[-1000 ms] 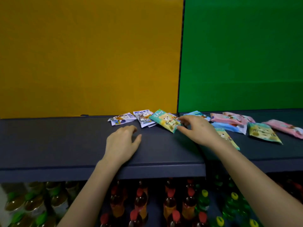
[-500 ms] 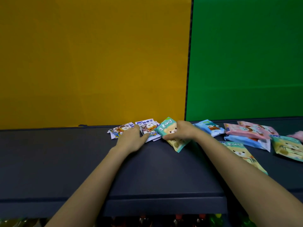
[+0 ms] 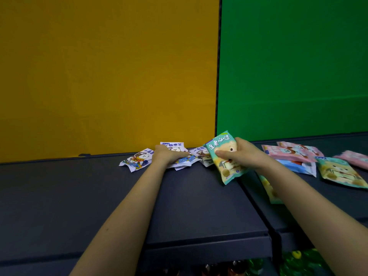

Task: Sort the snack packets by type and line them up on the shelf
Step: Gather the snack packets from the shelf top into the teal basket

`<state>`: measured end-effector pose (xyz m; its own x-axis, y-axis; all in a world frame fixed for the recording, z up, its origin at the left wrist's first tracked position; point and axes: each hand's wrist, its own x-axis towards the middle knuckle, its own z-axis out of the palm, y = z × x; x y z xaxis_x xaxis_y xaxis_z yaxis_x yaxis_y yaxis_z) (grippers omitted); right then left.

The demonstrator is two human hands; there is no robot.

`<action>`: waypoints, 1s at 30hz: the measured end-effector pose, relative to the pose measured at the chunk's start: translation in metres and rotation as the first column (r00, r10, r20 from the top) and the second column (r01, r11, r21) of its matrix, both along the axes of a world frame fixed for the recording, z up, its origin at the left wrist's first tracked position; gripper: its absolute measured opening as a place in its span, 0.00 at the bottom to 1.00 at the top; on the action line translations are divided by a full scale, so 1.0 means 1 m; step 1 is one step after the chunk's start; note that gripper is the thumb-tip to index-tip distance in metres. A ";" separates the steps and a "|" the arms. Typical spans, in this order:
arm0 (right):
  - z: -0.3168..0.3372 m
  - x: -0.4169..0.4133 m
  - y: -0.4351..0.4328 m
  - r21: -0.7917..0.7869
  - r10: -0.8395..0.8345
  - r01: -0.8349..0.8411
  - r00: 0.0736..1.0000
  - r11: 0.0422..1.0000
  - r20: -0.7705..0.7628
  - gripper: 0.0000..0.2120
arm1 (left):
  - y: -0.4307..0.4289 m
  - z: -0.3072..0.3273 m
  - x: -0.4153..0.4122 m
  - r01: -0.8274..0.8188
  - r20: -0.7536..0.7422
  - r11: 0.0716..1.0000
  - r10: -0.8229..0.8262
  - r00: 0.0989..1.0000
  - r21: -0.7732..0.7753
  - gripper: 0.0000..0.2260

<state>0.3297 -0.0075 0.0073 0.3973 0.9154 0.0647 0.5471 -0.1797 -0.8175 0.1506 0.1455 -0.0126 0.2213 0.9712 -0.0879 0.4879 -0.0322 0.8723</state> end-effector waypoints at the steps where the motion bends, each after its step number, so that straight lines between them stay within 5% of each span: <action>1: -0.001 0.000 -0.003 0.018 -0.013 0.014 1.000 1.000 -0.028 0.19 | 0.004 -0.003 0.000 0.018 0.023 1.000 -0.018 1.000 0.010 0.32; 8: -0.005 -0.009 -0.009 0.081 -0.036 0.051 0.984 0.995 -0.176 0.31 | -0.011 0.010 -0.009 0.029 0.035 0.967 -0.039 0.999 0.253 0.23; 12: 0.002 -0.037 -0.014 0.180 0.009 0.043 0.959 0.983 -0.283 0.16 | -0.044 0.033 -0.044 0.048 0.220 0.951 -0.119 0.968 0.306 0.21; 16: 0.010 -0.093 -0.024 0.302 0.190 -0.073 0.907 0.950 -0.376 0.16 | -0.106 0.039 -0.116 -0.028 0.383 0.946 -0.103 0.918 0.322 0.16; 21: 0.006 -0.199 -0.032 0.328 0.477 -0.359 0.762 0.874 -0.437 0.16 | -0.181 0.024 -0.231 -0.285 0.476 0.924 0.136 0.869 0.255 0.16; 24: -0.006 -0.272 -0.039 0.317 0.586 -0.493 0.670 0.810 -0.456 0.13 | -0.233 0.012 -0.306 -0.487 0.493 0.839 0.326 0.807 0.242 0.17; 30: -0.046 -0.417 -0.082 0.236 0.711 -0.717 0.479 0.655 -0.515 0.11 | -0.371 -0.025 -0.441 -0.820 0.544 0.540 0.638 0.545 0.188 0.16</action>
